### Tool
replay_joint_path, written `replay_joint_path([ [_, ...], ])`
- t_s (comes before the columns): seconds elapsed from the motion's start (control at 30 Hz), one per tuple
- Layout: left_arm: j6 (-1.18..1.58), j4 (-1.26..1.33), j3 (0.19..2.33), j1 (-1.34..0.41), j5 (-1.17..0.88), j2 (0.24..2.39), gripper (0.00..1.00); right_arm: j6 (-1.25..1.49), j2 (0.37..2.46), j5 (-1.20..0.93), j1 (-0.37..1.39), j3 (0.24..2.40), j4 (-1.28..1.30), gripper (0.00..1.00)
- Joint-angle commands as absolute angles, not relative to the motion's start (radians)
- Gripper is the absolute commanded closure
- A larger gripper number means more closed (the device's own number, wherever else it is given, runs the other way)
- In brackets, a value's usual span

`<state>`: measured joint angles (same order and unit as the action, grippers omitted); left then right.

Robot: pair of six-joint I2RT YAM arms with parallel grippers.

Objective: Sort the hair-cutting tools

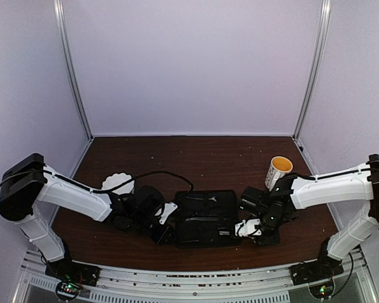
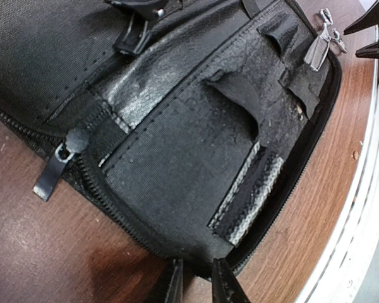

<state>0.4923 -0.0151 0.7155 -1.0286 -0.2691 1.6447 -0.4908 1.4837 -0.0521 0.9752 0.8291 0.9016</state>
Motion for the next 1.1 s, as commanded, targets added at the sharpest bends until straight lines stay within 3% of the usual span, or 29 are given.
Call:
replay_joint_path([
  [0.0, 0.488, 0.000, 0.720, -1.036, -0.253, 1.699, 0.80, -0.490, 1.518, -0.069, 0.973, 0.825, 0.865, 0.71],
  [0.33, 0.488, 0.000, 0.720, -1.036, -0.252, 1.701, 0.80, -0.488, 1.547, -0.075, 0.974, 0.807, 0.798, 0.76],
  [0.67, 0.489, -0.004, 0.726, -1.037, -0.252, 1.703, 0.80, -0.490, 1.395, -0.074, 0.975, 0.784, 0.857, 0.73],
  [1.07, 0.486, -0.015, 0.730, -1.037, -0.253, 1.706, 0.80, -0.489, 1.526, -0.116, 0.975, 0.804, 0.789, 0.75],
])
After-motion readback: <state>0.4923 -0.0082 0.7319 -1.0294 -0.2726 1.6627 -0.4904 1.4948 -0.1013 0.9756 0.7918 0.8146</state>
